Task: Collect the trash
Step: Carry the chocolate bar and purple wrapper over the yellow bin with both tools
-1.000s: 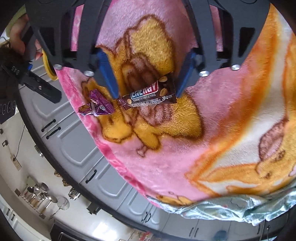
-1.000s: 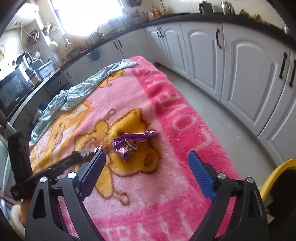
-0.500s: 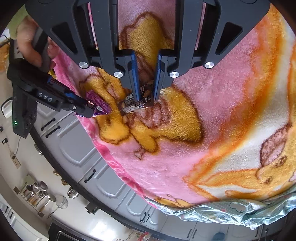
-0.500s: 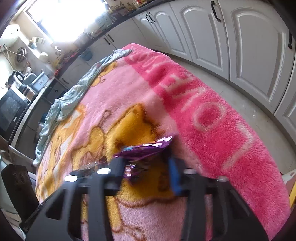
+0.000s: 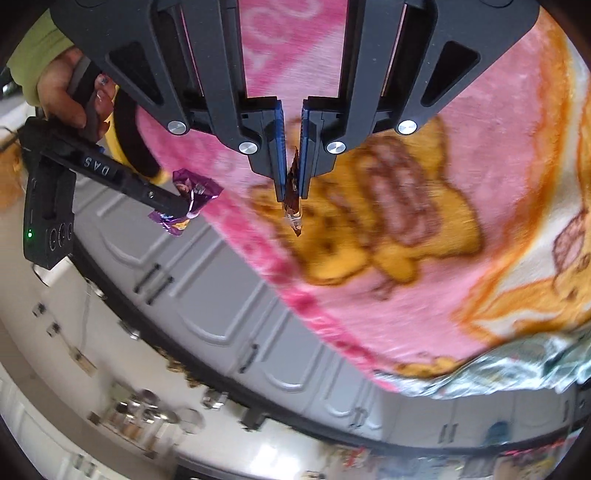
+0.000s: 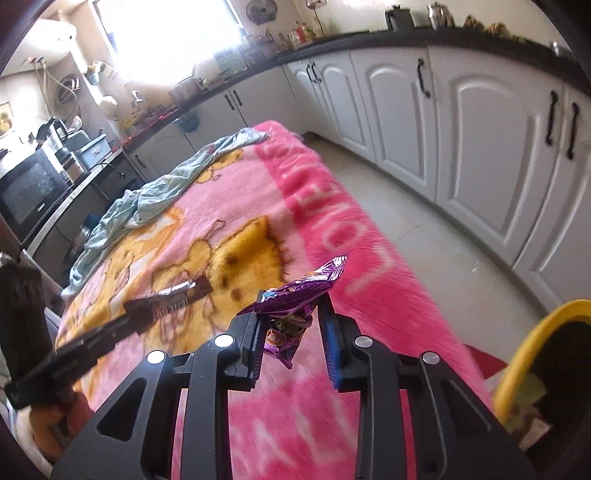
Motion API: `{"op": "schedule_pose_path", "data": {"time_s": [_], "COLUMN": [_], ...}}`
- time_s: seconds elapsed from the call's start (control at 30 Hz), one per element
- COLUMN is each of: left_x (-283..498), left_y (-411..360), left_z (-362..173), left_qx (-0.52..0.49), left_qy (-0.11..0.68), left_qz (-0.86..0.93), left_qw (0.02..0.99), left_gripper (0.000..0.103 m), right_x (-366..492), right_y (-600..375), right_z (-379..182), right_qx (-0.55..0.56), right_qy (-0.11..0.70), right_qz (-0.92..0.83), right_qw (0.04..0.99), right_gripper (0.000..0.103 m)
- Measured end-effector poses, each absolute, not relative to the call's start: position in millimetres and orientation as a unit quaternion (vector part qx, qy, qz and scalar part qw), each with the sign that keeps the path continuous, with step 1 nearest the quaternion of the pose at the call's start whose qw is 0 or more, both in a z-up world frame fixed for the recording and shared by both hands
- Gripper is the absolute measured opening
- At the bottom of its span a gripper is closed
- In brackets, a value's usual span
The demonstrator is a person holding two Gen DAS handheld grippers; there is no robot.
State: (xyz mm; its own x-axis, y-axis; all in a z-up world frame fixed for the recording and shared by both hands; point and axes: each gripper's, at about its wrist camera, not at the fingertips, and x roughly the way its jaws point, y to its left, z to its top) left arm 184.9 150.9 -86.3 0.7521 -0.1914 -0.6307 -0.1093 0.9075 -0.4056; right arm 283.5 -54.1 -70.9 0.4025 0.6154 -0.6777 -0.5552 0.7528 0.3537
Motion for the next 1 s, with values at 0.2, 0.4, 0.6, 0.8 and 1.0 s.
{"op": "schedule_pose_path", "data": {"time_s": [0.2,0.4,0.6,0.8,1.0], "left_x": [184,183,186,192,198], "left_y": [103,58,14,-29,-69], "left_z": [-59,-32,-16,-9,-8], "left_qx": [-0.184,-0.156,-0.131,-0.106,-0.087], "left_qy": [0.338,0.324,0.317,0.319,0.322], "left_qz": [-0.073,-0.120,-0.159,-0.195,-0.227], "left_qw": [0.920,0.925,0.926,0.922,0.915], "left_gripper": [0.003,0.003,0.003,0.003,0.003], "right_x": [253,232,212,202,190], "right_y": [-107,-154,-210,-256,-293], "right_z": [-37,-12,-1,7,9], "right_qx": [0.033,0.038,0.049,0.055,0.055], "right_qy": [0.375,0.341,0.319,0.303,0.287], "right_qz": [0.339,0.323,0.289,0.252,0.216], "right_qw": [0.862,0.882,0.901,0.917,0.932], "right_gripper": [0.026,0.026,0.026,0.026,0.026]}}
